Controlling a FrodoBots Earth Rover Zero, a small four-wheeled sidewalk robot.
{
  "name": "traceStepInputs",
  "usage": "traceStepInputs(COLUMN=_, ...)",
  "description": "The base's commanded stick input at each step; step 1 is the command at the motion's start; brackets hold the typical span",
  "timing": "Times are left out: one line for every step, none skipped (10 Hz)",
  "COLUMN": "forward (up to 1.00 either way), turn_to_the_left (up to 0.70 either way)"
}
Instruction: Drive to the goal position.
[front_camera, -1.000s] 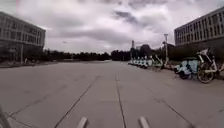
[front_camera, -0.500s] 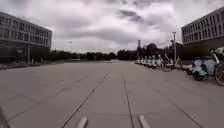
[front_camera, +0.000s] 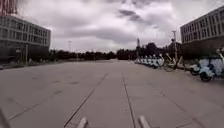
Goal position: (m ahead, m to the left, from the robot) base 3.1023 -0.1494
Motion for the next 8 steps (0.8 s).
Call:
traceStepInputs(forward=0.70, turn_to_the_left=0.01)
traceStepInputs(forward=0.70, turn_to_the_left=0.01)
traceStepInputs(forward=0.70, turn_to_the_left=0.01)
traceStepInputs(forward=0.70, turn_to_the_left=0.01)
traceStepInputs(forward=0.70, turn_to_the_left=0.01)
traceStepInputs(forward=0.70, turn_to_the_left=0.01)
traceStepInputs(forward=0.70, turn_to_the_left=0.01)
traceStepInputs(forward=0.70, turn_to_the_left=0.01)
